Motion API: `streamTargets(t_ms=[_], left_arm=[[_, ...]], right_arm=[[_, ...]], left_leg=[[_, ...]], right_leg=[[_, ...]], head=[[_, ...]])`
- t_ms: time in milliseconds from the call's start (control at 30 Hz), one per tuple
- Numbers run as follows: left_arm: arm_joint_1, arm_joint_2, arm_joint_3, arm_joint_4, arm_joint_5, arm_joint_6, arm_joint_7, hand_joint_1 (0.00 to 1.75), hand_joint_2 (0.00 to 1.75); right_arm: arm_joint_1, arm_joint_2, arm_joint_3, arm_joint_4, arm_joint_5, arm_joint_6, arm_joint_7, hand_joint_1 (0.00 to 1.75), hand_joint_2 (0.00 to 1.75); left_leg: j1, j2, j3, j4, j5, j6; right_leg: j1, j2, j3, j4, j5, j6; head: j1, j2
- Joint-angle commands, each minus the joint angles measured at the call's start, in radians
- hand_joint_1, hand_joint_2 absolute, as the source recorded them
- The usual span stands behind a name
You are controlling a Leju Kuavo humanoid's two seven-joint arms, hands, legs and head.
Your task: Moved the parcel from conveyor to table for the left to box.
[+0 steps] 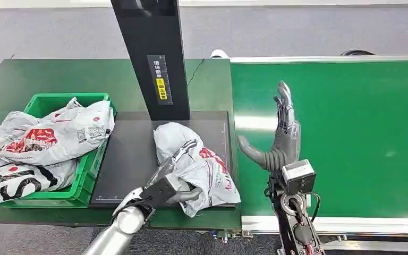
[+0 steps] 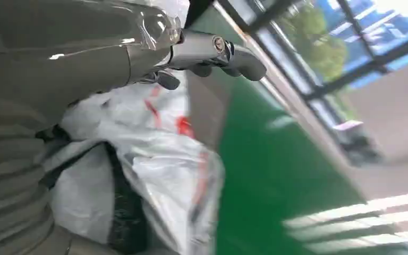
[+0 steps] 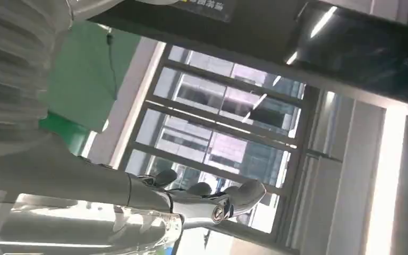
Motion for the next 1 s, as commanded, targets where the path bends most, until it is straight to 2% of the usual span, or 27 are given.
streamTargets(t_ms=[33,167,267,367,500,667,900,1000], left_arm=[[-0.049,0.041,-0.076,0.136,-0.238,0.026,0.115,0.00,1.75],[-0.043,0.037,-0.066,0.168,-0.279,0.010,0.121,0.00,1.75],[-0.057,0.059,-0.057,0.200,-0.265,-0.012,0.087,0.00,1.75],[-0.104,0.027,-0.039,0.267,-0.213,-0.048,0.010,0.00,1.75],[-0.108,0.012,-0.048,0.276,-0.194,-0.057,0.004,0.00,1.75],[-0.087,0.023,-0.036,0.261,-0.170,-0.045,0.000,0.00,1.75],[-0.087,0.023,-0.036,0.261,-0.170,-0.045,0.000,0.00,1.75],[-0.078,0.018,-0.016,0.273,-0.147,-0.046,-0.013,0.00,1.75]], right_arm=[[-0.017,0.022,-0.026,0.041,0.041,0.026,0.016,0.00,1.75],[0.005,0.032,-0.034,0.021,0.052,0.022,0.020,0.00,1.75],[0.016,0.051,-0.025,0.008,0.075,0.002,0.036,0.00,1.75],[0.041,0.061,-0.031,-0.044,0.103,-0.019,0.067,0.00,1.75],[0.079,0.056,-0.037,-0.120,0.122,0.005,0.100,0.00,1.75],[0.052,0.064,-0.037,-0.063,0.128,0.023,0.103,0.00,1.75],[0.052,0.064,-0.037,-0.063,0.128,0.023,0.103,0.00,1.75],[0.030,0.067,-0.027,0.000,0.136,0.016,0.076,0.00,1.75]], left_leg=[[0.000,0.002,0.002,-0.001,0.000,0.001],[0.000,0.001,0.004,-0.002,0.000,0.001],[0.000,0.001,0.003,-0.002,0.000,0.000],[0.000,0.001,0.003,-0.001,0.000,0.000],[0.000,-0.002,0.002,-0.001,0.000,0.001],[0.000,0.002,0.004,-0.002,0.000,0.001],[-0.001,0.001,0.003,-0.001,0.000,0.001],[-0.001,0.001,0.003,-0.001,0.000,0.001]], right_leg=[[0.000,0.000,0.002,-0.001,0.000,0.000],[0.001,-0.001,0.004,-0.002,0.000,0.000],[0.000,0.000,0.003,-0.002,0.000,0.000],[0.000,-0.001,0.003,-0.001,0.000,-0.001],[0.000,-0.004,0.003,-0.001,-0.001,0.000],[0.000,0.000,0.004,-0.002,0.000,0.000],[0.000,-0.001,0.004,-0.001,0.000,0.000],[0.000,0.000,0.004,-0.001,0.000,0.000]], head=[[0.000,0.000],[0.000,0.000],[0.000,0.000],[0.000,0.000],[0.000,0.000],[0.000,0.000],[0.000,0.000],[0.000,0.000]])
